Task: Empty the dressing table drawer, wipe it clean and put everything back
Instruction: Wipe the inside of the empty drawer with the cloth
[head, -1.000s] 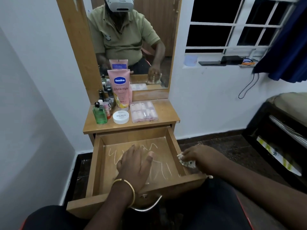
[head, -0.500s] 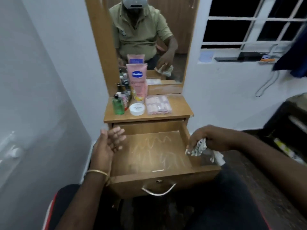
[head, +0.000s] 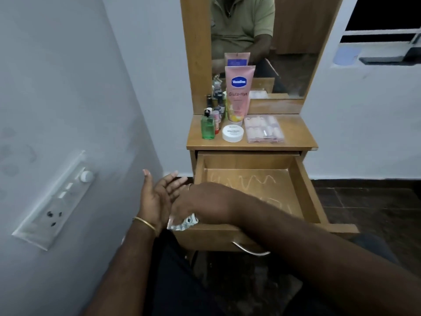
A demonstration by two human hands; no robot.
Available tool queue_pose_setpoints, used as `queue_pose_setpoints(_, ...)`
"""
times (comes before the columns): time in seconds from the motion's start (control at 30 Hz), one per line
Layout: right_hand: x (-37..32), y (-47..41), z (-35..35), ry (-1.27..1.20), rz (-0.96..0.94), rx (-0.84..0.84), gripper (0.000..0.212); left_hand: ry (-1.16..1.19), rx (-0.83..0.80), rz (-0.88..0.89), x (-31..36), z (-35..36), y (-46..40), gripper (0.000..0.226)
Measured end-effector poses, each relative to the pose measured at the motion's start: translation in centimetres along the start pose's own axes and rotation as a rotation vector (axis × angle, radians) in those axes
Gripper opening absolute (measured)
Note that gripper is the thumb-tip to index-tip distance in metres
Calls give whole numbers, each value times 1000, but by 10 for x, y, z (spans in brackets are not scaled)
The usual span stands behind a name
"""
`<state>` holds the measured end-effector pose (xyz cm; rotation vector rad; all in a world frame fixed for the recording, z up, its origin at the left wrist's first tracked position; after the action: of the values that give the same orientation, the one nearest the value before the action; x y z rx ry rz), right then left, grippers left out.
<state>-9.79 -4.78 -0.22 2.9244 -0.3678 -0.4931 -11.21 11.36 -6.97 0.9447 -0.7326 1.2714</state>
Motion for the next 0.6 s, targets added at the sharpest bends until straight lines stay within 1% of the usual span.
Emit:
queue_pose_setpoints(0.03,5,15,2,-18,-26,-11,36,-37,-5,-1,-1,0,-3,94)
queue_pose_setpoints(0.1,19,52,4,-55,9,-17,45,-95,-18,6,-4,-2,-8,92)
queue_pose_setpoints(0.13,25,75,4,-46,51,-33,44,-102,-35,12,-6,0,-11,90)
queue_pose_setpoints(0.2,36,122,4,37,127,-87,27,-102,-60,48,-7,2,-15,88)
queue_pose_setpoints(0.23,41,148,3,63,153,-88,24,-91,-70,74,-7,4,-17,87)
queue_pose_setpoints(0.37,69,256,13,73,275,-65,34,-77,-102,158,-2,11,-20,85)
queue_pose_setpoints(0.4,75,280,14,74,303,-52,33,-81,-105,166,-1,12,-21,85)
queue_pose_setpoints(0.47,80,315,16,72,339,-39,25,-91,-113,160,1,16,-23,86)
queue_pose_setpoints(0.53,80,337,22,79,358,-73,16,-91,-114,150,2,18,-24,87)
queue_pose_setpoints(0.6,80,353,38,68,378,-136,18,-73,-107,145,3,17,-27,87)
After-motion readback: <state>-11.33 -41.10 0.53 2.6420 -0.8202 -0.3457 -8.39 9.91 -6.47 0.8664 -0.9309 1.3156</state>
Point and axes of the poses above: each hand's wrist, its own y-axis away from the middle knuckle, its own z-axis out of the palm, x = y × z, the point moved 1 cm from there along -y, towards the middle knuckle, and after that the axes turned 12 degrees about -x, right-handed, at the moved point
